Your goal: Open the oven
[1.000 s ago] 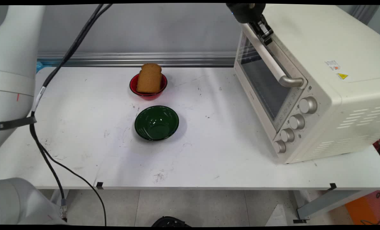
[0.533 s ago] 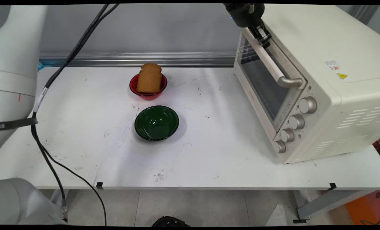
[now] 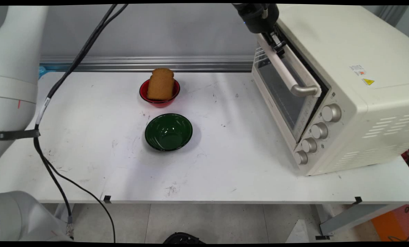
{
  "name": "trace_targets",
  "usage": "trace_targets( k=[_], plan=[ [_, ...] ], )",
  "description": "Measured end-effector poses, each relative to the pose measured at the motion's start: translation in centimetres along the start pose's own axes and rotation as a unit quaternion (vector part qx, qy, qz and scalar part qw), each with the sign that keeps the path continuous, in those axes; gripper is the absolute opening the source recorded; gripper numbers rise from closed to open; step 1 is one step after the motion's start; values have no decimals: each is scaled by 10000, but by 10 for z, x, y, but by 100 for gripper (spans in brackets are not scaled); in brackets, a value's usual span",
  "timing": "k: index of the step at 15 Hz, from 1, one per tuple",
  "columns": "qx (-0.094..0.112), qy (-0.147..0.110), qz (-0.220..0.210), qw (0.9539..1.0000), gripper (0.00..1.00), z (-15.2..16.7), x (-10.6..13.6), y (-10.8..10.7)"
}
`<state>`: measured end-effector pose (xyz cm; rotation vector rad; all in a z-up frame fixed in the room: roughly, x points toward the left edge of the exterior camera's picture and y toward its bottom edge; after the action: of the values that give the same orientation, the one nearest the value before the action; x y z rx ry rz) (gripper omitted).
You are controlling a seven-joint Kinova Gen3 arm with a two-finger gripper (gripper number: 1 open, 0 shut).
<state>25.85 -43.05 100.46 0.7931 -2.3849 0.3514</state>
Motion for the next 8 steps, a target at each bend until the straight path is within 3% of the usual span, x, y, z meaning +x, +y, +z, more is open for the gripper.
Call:
trace_targets(
  k=[8],
  plan=[
    [-60,-204,51,9998,0,-5,-18,0]
  ],
)
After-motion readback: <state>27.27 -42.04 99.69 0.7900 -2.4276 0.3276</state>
